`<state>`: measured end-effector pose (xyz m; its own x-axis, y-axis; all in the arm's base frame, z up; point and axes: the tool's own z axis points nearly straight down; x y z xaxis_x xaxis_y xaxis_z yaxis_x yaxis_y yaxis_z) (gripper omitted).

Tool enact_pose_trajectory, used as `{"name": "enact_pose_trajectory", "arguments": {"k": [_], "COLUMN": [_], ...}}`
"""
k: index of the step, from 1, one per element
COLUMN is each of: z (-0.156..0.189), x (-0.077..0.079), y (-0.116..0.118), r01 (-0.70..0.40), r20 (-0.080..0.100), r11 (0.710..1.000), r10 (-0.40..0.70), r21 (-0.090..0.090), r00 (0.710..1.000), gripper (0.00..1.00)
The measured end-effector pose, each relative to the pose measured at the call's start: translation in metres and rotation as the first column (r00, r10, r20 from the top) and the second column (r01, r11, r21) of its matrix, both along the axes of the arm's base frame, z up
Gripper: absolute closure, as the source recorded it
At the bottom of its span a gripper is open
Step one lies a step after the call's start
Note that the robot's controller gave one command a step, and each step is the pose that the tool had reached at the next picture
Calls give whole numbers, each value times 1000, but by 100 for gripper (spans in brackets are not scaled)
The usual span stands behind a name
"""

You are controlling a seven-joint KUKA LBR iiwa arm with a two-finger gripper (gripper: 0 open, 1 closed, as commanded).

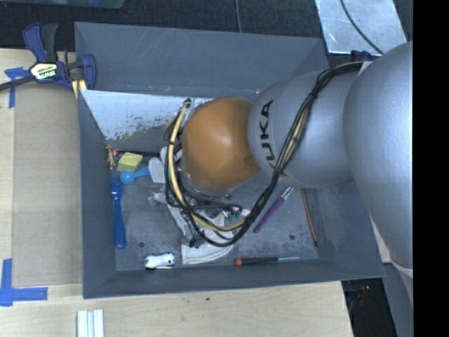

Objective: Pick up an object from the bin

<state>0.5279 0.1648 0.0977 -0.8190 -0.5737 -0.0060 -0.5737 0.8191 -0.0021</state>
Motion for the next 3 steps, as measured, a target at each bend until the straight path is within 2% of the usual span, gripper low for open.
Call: {"name": "enact_pose_trajectory", "arguments": {"k": [1, 2, 3], "z": [28, 8, -27], "x": [18, -29, 15], "y": [14, 5, -4], "r01": [-47, -500, -575], "r20": [-1, -3, 9], "r11": [999, 866, 818], "r10": [47, 500, 575], "r21": [1, -1, -3], "r00": [999, 866, 818], "gripper": [0, 0, 0]}}
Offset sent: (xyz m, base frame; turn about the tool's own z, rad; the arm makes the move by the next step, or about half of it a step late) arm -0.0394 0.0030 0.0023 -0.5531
